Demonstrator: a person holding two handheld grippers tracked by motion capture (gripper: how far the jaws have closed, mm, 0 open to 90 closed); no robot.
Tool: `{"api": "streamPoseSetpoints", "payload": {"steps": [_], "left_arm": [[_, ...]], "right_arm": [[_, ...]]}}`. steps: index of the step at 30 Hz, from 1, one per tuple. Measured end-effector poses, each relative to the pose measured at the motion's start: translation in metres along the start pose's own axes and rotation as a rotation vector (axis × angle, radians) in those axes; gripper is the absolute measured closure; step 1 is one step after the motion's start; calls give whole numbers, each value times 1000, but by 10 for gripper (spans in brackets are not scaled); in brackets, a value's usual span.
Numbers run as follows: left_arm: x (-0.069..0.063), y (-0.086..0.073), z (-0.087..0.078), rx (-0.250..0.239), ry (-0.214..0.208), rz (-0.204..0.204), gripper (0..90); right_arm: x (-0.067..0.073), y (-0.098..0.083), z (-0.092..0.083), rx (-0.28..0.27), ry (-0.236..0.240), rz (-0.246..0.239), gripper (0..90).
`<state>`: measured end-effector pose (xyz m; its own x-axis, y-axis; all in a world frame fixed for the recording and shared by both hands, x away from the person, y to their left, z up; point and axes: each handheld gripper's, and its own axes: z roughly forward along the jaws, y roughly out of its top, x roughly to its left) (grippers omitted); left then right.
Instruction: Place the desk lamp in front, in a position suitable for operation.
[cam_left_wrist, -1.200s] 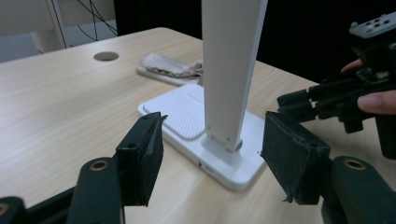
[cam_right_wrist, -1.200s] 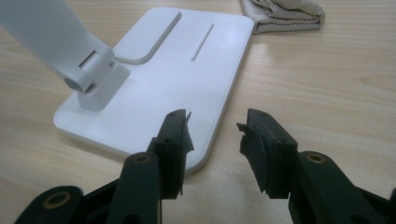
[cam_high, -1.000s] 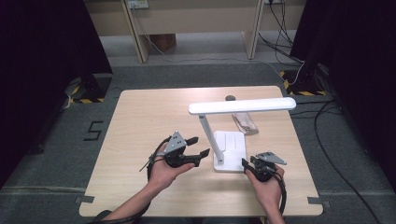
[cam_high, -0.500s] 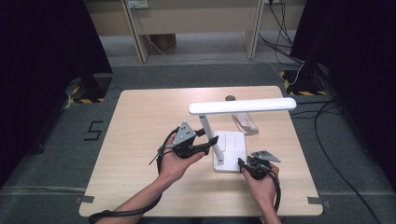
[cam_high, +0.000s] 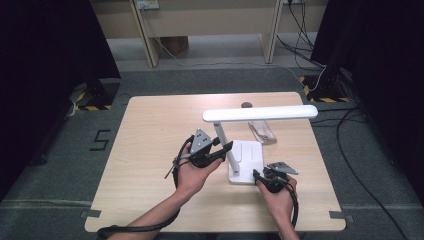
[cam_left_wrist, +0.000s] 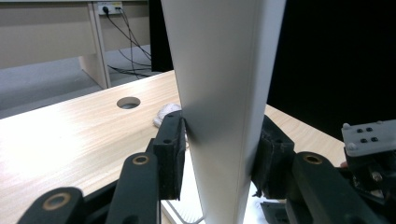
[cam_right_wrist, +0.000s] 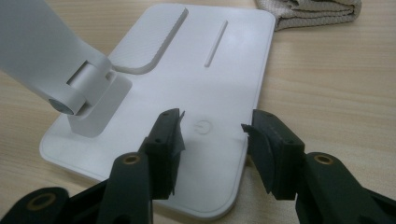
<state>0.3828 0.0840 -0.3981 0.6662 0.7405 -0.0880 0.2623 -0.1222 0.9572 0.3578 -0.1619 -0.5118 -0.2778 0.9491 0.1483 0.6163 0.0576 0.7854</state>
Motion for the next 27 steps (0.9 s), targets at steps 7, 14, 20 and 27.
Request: {"api": "streamPoseSetpoints", "payload": {"steps": [7,14,20,27], "left_arm": [[-4,0,6,-12,35,-17,600],[-7,0,5,-16,67,-49,632],[-5,1,5,-15,81,-82,649],[-1,4,4,-1,93,-137,679]], "right_arm": [[1,-1,0,-6,-2,-9,534],[1,-2,0,-11,1,-11,531],[0,-1,2,-10,25,11,523],[-1,2,8,-17,33,27,522]]}}
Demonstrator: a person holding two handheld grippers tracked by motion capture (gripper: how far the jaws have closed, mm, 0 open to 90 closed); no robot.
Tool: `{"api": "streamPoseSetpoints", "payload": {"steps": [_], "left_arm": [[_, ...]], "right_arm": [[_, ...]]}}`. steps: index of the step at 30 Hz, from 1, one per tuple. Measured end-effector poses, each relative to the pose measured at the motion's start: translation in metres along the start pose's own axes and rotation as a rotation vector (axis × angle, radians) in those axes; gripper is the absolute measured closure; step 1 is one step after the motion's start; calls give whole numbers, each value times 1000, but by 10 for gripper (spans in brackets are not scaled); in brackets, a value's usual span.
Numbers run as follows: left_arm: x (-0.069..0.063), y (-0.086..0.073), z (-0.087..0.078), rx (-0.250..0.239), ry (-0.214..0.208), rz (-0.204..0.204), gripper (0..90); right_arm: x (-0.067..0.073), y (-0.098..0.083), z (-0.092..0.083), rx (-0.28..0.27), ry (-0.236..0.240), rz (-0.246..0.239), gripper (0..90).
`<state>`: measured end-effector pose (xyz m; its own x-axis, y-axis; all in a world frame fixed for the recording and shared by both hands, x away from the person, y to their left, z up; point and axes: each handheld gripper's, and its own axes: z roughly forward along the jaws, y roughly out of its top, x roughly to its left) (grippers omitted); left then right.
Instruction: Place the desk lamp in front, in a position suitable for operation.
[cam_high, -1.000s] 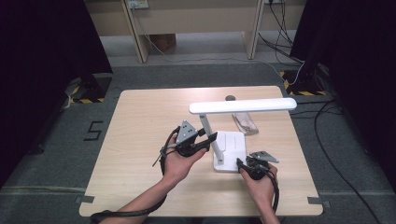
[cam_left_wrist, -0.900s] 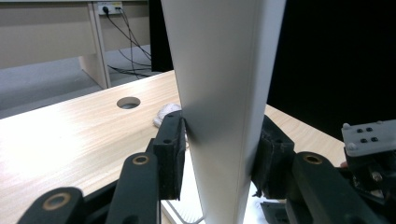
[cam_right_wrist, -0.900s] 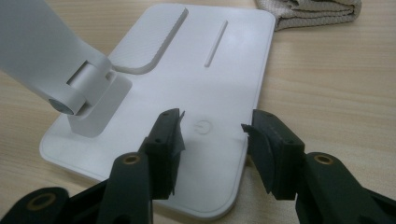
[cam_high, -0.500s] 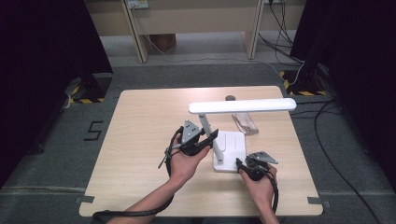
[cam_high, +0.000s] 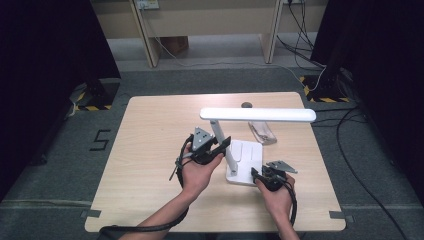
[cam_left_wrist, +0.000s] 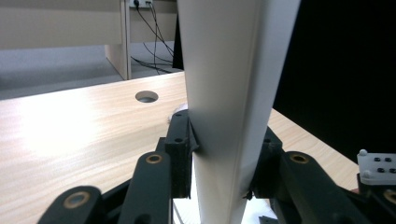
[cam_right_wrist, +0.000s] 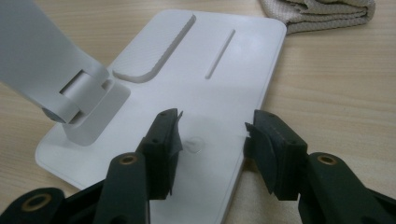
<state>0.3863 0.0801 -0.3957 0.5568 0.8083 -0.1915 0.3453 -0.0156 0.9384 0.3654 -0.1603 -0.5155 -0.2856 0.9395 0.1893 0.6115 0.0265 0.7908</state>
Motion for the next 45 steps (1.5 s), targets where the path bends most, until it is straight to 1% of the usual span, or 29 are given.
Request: {"api": "streamPoseSetpoints", "payload": {"steps": [1,2,3,8,9,10,11,13,14,16,17,18,20,26,27,29,30,32,35,37,39,42,43,44,45], "left_arm": [[2,1,0,1,5,-7,688],[3,1,-1,4,7,-16,698],[6,2,-2,5,12,-28,706],[18,11,-5,-17,53,-18,760],[21,13,-6,-22,60,-17,762],[23,15,-7,-21,59,-19,763],[27,19,-8,-32,64,-35,764],[29,20,-9,-31,64,-35,764],[31,21,-10,-35,68,-35,765],[35,23,-13,-43,75,-33,765],[38,25,-15,-51,80,-30,765],[43,28,-20,-63,89,-25,765],[45,30,-22,-69,93,-21,765],[68,42,-43,-119,140,-21,765],[72,43,-47,-128,149,-22,765],[81,42,-54,-138,168,-27,765],[86,41,-57,-142,179,-28,765],[94,38,-62,-141,199,-44,765],[104,35,-68,-139,219,-53,765],[106,33,-70,-140,227,-60,765],[108,31,-70,-141,236,-66,765],[107,26,-66,-141,243,-73,764],[106,25,-64,-140,243,-74,764],[105,23,-63,-137,243,-76,764],[105,21,-61,-137,244,-80,763]], "right_arm": [[1,0,1,1,4,7,521],[0,1,1,4,5,-2,515],[0,1,1,5,7,-1,516],[-1,0,-2,14,2,-11,521],[-1,0,-3,14,9,-7,521],[-1,0,-4,7,14,-5,521],[2,1,-6,-1,21,-11,522],[4,2,-7,-5,26,-8,522],[7,5,-9,-14,36,-16,524],[8,7,-9,-18,39,-23,524],[10,9,-10,-21,44,-25,524],[13,12,-10,-28,52,-30,525],[15,13,-10,-30,53,-34,525],[28,19,-4,-30,80,-45,526],[30,20,-2,-31,84,-54,526],[35,22,2,-25,96,-56,527],[38,22,4,-22,100,-66,528],[43,24,7,-19,108,-79,531],[51,27,13,-9,123,-90,536],[58,30,19,4,138,-112,553],[60,31,21,7,141,-120,565],[65,33,27,26,155,-141,629],[69,33,31,47,162,-165,680],[69,33,31,47,162,-165,680],[70,33,33,56,165,-183,702]]}}
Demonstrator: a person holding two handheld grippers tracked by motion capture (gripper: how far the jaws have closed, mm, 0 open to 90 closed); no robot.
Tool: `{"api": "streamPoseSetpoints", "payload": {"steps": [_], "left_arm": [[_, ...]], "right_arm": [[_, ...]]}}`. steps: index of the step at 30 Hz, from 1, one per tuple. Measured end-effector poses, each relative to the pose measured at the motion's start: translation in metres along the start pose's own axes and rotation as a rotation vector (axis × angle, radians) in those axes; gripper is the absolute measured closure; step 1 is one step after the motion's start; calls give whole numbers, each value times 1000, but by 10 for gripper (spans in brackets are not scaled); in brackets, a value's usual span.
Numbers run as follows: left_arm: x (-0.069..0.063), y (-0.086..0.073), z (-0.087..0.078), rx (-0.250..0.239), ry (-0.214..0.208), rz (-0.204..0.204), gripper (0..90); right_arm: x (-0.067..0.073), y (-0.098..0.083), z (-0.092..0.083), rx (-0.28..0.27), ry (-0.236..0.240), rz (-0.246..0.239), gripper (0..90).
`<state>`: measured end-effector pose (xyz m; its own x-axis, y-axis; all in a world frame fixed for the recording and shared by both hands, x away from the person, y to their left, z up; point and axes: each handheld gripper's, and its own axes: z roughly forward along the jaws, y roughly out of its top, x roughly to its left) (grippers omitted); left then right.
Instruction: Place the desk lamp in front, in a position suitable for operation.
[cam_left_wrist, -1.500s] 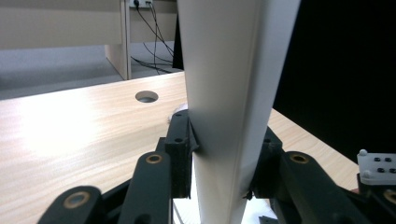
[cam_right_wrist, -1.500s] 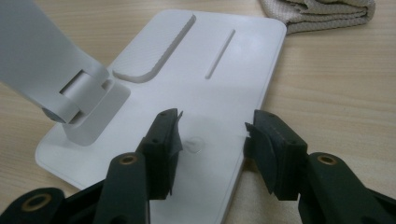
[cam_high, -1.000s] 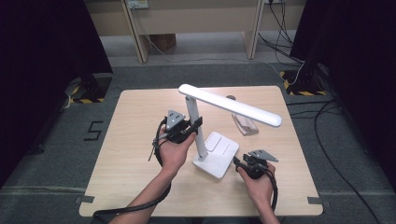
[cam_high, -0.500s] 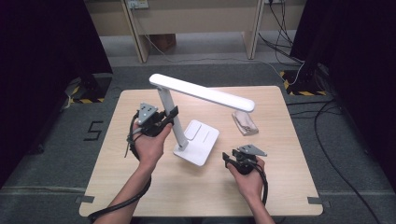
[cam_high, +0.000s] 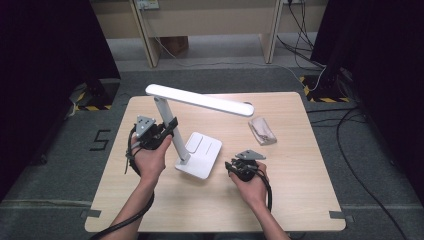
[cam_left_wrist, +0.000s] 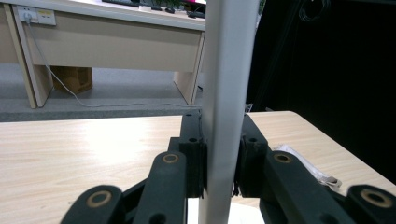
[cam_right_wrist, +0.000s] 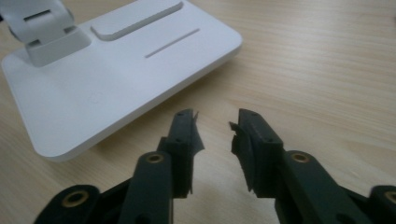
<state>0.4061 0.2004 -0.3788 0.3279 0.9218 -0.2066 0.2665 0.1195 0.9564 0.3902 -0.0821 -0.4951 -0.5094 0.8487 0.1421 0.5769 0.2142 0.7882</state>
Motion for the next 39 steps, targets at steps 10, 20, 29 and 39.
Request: {"api": "streamPoseSetpoints", "payload": {"steps": [10,20,29,39], "left_arm": [[-9,-21,0,-14,1,11,758],[-10,-36,-25,8,-40,51,717],[-7,-50,-39,24,-97,80,625],[-1,-53,-38,13,-144,108,592]], "right_arm": [[-1,-4,11,73,-19,-85,841],[-4,-5,18,113,-44,-94,830],[0,2,30,110,-48,-110,811],[-2,6,30,113,-73,-89,841]]}}
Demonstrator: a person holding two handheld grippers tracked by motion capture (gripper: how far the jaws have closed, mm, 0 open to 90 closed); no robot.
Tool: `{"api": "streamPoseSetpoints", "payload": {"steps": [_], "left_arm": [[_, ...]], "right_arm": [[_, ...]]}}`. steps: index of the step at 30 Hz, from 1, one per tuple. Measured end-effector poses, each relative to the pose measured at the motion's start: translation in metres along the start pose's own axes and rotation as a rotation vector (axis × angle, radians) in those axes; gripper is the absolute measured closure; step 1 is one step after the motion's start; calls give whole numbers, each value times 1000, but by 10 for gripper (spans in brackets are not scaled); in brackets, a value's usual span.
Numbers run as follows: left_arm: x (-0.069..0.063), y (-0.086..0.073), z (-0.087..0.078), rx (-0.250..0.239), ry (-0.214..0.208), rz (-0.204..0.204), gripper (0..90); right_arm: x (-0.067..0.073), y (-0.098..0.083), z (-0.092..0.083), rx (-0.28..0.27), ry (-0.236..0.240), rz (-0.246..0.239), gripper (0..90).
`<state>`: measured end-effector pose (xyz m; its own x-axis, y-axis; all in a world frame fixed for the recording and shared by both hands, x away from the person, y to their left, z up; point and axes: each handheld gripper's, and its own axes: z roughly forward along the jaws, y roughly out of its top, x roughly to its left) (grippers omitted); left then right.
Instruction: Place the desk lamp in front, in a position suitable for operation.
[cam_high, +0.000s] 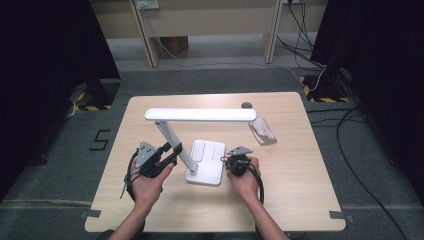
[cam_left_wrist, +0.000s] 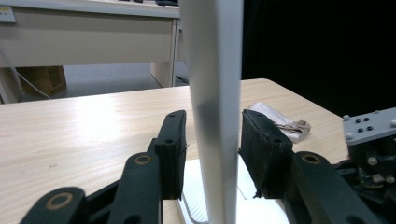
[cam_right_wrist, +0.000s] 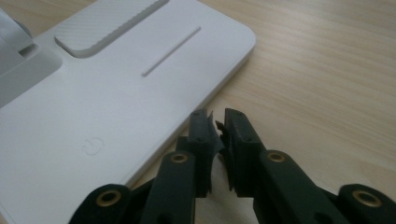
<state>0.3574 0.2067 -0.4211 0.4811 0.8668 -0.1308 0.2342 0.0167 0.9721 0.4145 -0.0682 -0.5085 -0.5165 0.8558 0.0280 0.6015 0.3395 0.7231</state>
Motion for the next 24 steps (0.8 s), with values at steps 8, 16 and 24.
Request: {"api": "streamPoseSetpoints", "payload": {"steps": [8,16,24], "left_arm": [[1,-3,4,22,-18,25,579],[2,-6,-4,40,-31,-3,601],[11,-14,-17,34,-98,55,494]], "right_arm": [[8,3,6,5,35,-24,884],[11,12,18,2,5,-36,870],[-7,23,8,-38,-27,-19,669]]}}
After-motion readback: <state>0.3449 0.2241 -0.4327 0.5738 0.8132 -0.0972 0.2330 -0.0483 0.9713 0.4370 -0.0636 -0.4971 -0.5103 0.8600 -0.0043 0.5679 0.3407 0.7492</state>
